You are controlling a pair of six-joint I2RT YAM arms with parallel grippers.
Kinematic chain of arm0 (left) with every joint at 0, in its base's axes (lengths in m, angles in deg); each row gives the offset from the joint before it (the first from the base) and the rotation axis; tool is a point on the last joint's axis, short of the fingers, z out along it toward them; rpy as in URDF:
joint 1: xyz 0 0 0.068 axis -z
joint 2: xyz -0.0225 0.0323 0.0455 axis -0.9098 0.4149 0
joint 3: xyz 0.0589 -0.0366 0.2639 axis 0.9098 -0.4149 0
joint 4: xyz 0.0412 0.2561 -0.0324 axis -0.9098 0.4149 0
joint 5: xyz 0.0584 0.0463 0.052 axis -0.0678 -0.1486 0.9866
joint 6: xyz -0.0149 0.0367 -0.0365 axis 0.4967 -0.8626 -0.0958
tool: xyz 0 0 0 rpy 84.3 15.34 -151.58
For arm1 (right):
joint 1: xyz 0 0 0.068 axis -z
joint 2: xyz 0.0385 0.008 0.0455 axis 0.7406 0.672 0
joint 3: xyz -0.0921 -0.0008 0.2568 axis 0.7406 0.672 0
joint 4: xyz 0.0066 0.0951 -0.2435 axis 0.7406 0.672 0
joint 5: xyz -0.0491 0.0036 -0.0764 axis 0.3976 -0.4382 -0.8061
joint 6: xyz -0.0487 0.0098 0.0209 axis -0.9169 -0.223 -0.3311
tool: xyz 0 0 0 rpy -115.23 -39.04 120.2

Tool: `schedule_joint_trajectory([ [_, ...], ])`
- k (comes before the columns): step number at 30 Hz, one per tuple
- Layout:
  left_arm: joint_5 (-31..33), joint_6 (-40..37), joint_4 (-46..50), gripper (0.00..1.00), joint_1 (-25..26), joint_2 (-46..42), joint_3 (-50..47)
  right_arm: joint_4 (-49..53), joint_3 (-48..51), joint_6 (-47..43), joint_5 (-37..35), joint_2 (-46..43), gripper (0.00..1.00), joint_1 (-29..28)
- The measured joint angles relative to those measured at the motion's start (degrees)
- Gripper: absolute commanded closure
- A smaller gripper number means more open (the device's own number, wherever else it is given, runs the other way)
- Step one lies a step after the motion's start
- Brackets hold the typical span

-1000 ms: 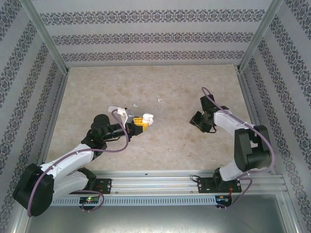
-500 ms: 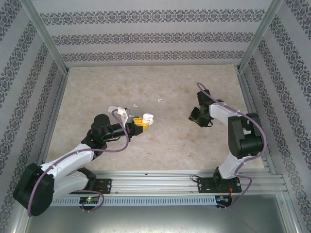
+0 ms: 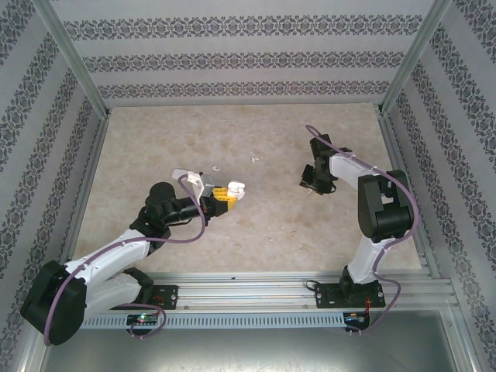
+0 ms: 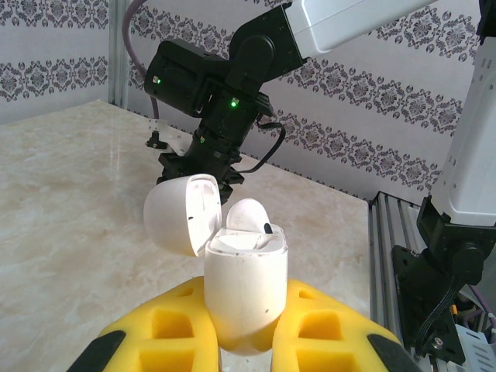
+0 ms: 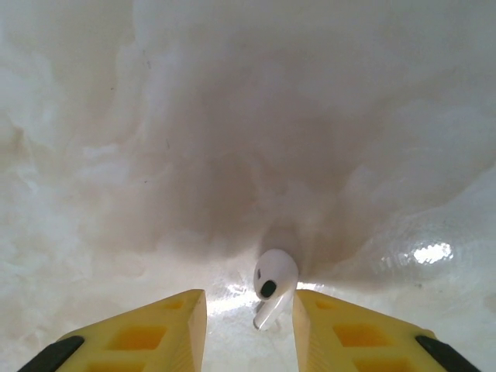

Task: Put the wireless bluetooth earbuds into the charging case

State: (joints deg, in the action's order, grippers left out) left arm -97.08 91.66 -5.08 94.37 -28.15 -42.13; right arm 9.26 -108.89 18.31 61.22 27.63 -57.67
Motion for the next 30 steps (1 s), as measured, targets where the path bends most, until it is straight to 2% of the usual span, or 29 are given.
schedule_joint_trajectory([
  [23, 0.0, 0.0, 0.0, 1.00, -0.1, -0.1, 0.0, 6.3, -5.4, -2.6, -2.5, 5.6, 0.69, 0.1],
  [30, 0.0, 0.0, 0.0, 1.00, -0.1, -0.1, 0.0, 6.9, -5.9, -2.9, -2.6, 6.0, 0.73, 0.6],
])
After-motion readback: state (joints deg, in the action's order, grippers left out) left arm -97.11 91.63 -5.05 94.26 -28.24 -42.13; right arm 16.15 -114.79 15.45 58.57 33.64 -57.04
